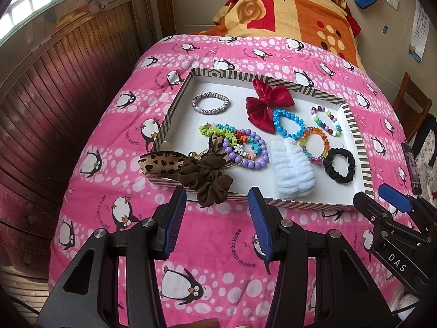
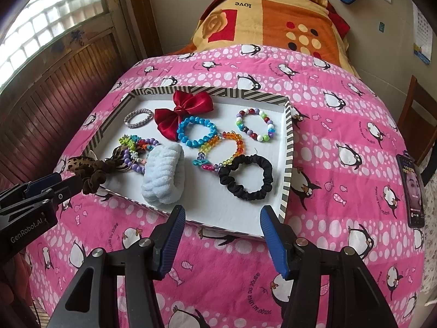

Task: Organize jewelry

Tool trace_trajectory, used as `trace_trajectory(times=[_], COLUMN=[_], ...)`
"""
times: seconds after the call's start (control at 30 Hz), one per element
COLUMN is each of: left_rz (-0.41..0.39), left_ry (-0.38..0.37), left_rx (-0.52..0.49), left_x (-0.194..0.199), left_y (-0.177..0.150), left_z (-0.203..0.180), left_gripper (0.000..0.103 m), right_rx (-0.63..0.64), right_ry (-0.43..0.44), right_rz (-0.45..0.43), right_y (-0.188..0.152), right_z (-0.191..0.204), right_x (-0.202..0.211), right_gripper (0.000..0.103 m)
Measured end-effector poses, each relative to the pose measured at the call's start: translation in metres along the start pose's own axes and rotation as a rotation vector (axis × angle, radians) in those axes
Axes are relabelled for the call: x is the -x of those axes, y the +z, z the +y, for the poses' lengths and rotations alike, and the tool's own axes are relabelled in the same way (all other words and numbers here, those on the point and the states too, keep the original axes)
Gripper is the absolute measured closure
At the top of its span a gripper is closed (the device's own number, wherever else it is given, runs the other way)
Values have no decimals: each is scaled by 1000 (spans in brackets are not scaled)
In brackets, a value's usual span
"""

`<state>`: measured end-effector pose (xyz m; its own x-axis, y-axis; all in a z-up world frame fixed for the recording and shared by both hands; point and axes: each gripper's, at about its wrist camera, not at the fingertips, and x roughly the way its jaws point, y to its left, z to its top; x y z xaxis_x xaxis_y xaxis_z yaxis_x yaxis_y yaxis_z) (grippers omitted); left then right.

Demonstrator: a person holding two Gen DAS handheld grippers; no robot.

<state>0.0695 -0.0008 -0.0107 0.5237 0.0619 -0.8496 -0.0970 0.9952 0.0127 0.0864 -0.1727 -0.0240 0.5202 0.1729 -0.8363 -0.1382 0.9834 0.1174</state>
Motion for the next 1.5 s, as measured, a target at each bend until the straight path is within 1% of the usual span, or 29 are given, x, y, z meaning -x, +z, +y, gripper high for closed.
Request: trace_trajectory(times=[1.5], left_rz=[5], left_ry=[-4], left_rx=[4], left_x=[-1], left_y=[-2], left_z=[2], left_gripper=[56], right_rx=[12], right_ry=[1], right_rz=[24], right_y=[0], right_z=[0], right_x=[-5], right_gripper=[47])
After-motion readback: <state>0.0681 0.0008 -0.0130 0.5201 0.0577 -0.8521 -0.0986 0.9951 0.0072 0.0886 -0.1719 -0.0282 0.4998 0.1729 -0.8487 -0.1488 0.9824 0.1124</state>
